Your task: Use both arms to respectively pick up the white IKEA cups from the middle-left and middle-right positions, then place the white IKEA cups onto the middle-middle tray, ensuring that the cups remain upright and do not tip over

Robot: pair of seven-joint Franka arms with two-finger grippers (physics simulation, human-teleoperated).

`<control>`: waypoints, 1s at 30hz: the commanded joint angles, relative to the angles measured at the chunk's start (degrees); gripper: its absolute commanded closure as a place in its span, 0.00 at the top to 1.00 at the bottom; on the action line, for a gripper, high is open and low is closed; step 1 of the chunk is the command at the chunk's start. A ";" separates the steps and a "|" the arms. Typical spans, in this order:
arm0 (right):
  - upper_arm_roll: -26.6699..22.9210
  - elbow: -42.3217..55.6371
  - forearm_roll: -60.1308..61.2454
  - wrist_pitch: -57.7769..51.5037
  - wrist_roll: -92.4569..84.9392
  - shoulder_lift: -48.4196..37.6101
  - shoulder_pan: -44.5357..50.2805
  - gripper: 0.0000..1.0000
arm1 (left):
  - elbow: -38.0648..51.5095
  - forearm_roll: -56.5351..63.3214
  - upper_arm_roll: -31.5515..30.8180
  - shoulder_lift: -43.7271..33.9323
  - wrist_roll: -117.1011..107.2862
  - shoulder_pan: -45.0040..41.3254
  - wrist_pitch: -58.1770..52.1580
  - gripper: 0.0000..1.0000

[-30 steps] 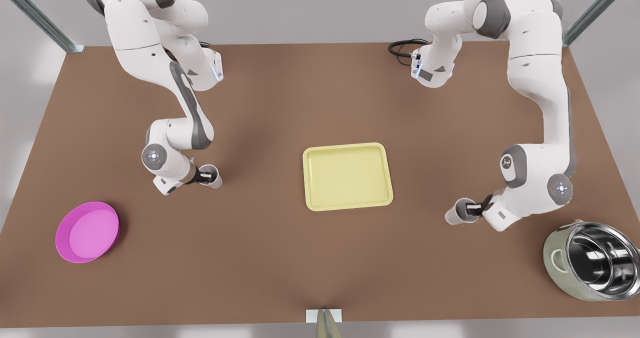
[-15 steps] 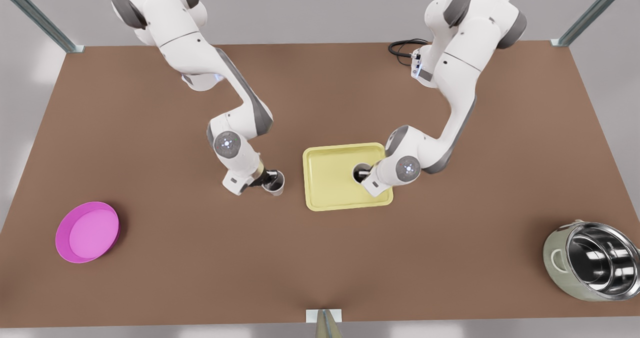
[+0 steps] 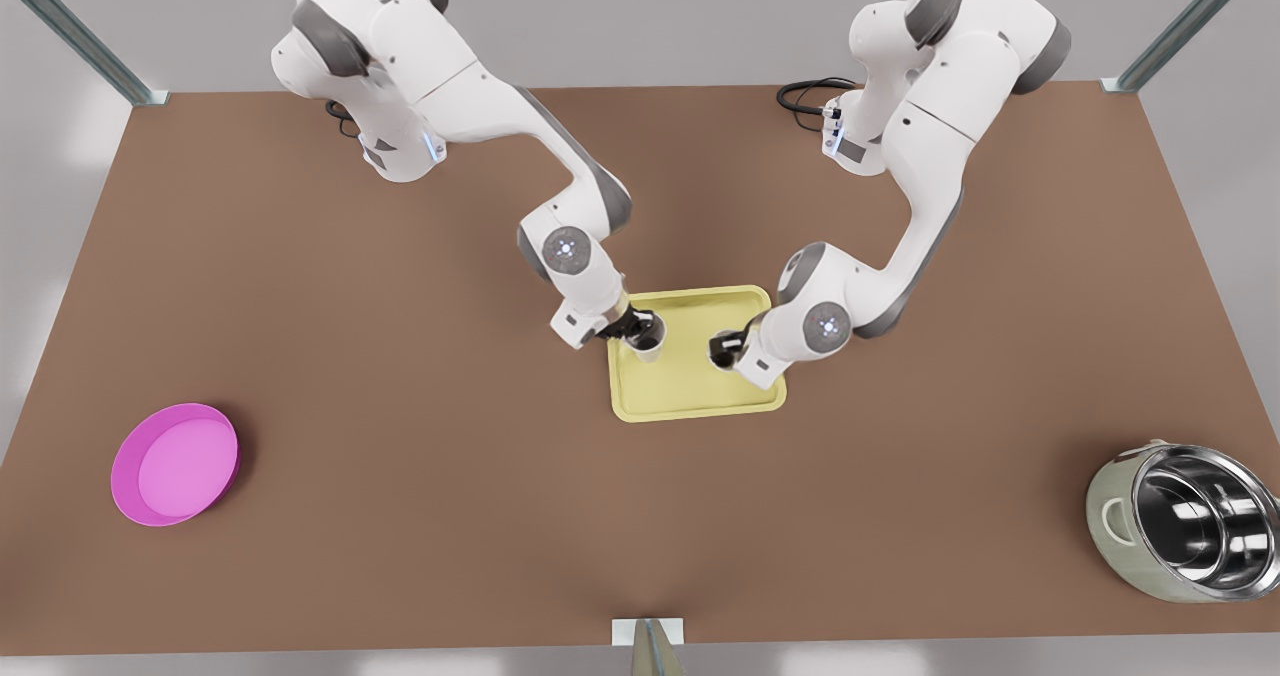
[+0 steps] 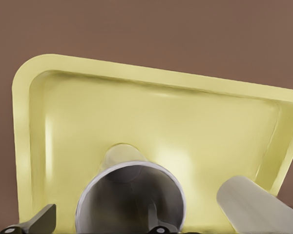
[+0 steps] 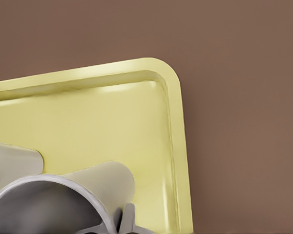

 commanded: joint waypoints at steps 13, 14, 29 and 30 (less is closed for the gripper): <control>0.03 -0.70 0.20 2.98 14.28 1.84 1.36 0.21 | -0.07 4.38 -0.45 0.19 -13.49 1.89 -3.97 1.00; 0.03 -0.62 0.20 3.42 14.28 2.28 1.53 0.21 | -0.07 4.38 -0.45 0.10 -13.49 1.89 -3.97 1.00; 0.38 -0.62 0.37 4.21 14.63 1.66 1.71 1.00 | 16.95 9.20 -7.58 -5.44 -13.50 11.91 -39.25 1.00; 0.38 -0.79 0.46 3.86 14.63 0.70 1.71 1.00 | 28.47 13.51 -7.66 -5.35 -6.83 14.37 -48.95 1.00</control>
